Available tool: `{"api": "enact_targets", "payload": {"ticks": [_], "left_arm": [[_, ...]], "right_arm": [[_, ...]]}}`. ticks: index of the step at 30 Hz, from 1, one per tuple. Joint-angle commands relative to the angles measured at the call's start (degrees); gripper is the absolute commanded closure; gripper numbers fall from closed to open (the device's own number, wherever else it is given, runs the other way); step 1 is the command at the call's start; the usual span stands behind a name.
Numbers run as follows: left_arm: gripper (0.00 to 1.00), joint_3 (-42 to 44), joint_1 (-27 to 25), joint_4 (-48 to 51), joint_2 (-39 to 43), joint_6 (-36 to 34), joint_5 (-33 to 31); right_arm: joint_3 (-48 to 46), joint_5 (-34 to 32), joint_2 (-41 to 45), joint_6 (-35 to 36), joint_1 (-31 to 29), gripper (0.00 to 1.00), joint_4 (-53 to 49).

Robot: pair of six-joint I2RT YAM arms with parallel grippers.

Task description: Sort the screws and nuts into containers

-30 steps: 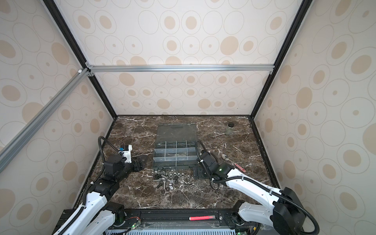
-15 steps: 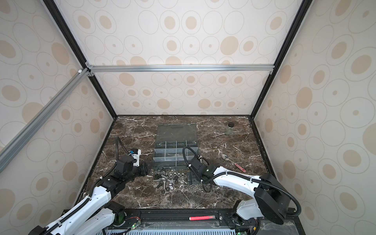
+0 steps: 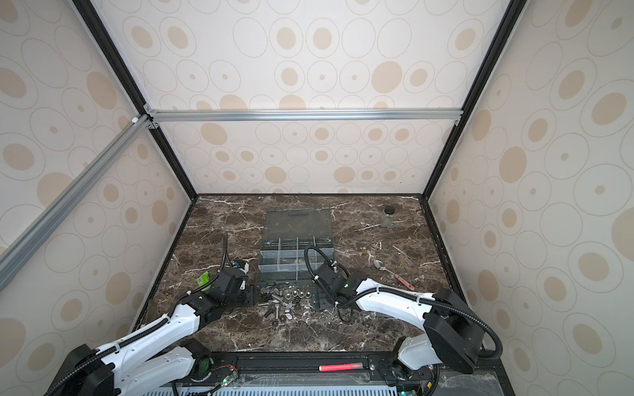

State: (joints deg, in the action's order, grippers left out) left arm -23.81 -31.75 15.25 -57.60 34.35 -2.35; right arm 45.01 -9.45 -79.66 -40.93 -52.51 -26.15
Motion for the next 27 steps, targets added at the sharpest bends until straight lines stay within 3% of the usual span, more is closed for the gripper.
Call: {"api": "enact_targets", "payload": {"ticks": [1,8,27], "left_arm": [[0.48,-1.54,-0.59,0.09,-0.58,3.09,-3.36],[0.47,0.71,-0.56,-5.63,-0.98,7.22,-2.53],[0.52,-0.69,-0.57,-5.67,-5.19,8.32,-6.35]], "right_arm": [[-0.62,-1.16,0.33,-2.24,-0.62,0.05,1.2],[-1.54,-1.18,0.13,-4.05,-0.57,0.05,3.08],[-3.66,-0.58,0.65,-5.65,-0.93,0.05,4.67]]}}
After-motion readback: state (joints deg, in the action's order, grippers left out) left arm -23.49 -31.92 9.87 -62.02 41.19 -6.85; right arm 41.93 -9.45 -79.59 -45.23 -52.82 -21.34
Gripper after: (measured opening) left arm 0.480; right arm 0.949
